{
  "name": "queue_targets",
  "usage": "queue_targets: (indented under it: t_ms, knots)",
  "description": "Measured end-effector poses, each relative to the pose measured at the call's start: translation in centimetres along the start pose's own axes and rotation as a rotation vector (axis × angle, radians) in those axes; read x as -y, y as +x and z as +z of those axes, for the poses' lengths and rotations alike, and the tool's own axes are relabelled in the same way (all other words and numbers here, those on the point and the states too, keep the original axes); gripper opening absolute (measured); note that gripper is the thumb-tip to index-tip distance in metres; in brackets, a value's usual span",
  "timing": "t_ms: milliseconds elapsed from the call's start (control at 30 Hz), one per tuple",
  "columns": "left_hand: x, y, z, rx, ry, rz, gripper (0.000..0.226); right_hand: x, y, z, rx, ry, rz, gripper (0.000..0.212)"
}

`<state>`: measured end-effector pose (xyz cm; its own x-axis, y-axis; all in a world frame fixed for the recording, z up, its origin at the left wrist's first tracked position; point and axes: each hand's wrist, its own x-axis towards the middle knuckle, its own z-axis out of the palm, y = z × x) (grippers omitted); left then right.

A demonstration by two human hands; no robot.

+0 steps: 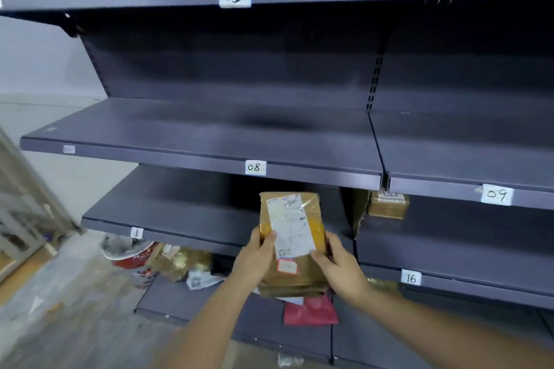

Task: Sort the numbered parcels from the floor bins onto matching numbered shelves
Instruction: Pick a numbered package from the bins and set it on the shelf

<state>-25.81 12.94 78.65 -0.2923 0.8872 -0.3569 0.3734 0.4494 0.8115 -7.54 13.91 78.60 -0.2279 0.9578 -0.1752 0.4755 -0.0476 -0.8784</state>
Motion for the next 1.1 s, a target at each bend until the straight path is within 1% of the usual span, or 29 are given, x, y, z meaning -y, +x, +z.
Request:
queue_targets:
  t_ms: [167, 267, 400, 500, 633, 767, 867, 900, 1000, 1100]
  knots:
    - [-0.4, 5.1, 0.7, 0.069, 0.012, 0.082, 0.047, -0.8, 3.8, 0.6, -0.096, 0.145, 0.050, 0.050]
    - [-0.7, 8.1, 1.4, 0.087, -0.003, 0.127, 0.052, -1.5, 6.1, 0.9, -0.177, 0.171, 0.069, 0.057]
    - [-0.8, 12.6, 3.2, 0.117, -0.138, 0.143, 0.065, -3.1, 9.7, 1.0, -0.349, 0.166, 0.083, 0.055]
    - [-0.8, 15.1, 4.7, 0.158, -0.205, 0.171, 0.060, -3.7, 11.9, 0.8, -0.420, 0.203, 0.084, 0.050]
    - [-0.1, 17.3, 6.7, 0.224, -0.313, 0.210, 0.053, -5.1, 15.0, 1.1, -0.498, 0.293, 0.095, 0.050]
    - [1.0, 19.7, 8.4, 0.273, -0.359, 0.236, 0.071, -6.1, 17.9, 1.0, -0.606, 0.272, 0.119, 0.046]
    - [0.6, 21.0, 9.2, 0.290, -0.346, 0.244, 0.061, -6.5, 20.0, 0.6, -0.657, 0.267, 0.108, 0.041]
    - [0.4, 21.5, 9.4, 0.282, -0.341, 0.254, 0.062, -6.5, 20.5, 0.5, -0.666, 0.264, 0.107, 0.038]
    - [-0.3, 22.7, 10.1, 0.267, -0.307, 0.265, 0.075, -6.7, 21.9, 0.0, -0.690, 0.221, 0.102, 0.036]
    - [-0.6, 23.7, 10.4, 0.270, -0.276, 0.287, 0.074, -6.8, 22.9, -0.3, -0.705, 0.189, 0.105, 0.039]
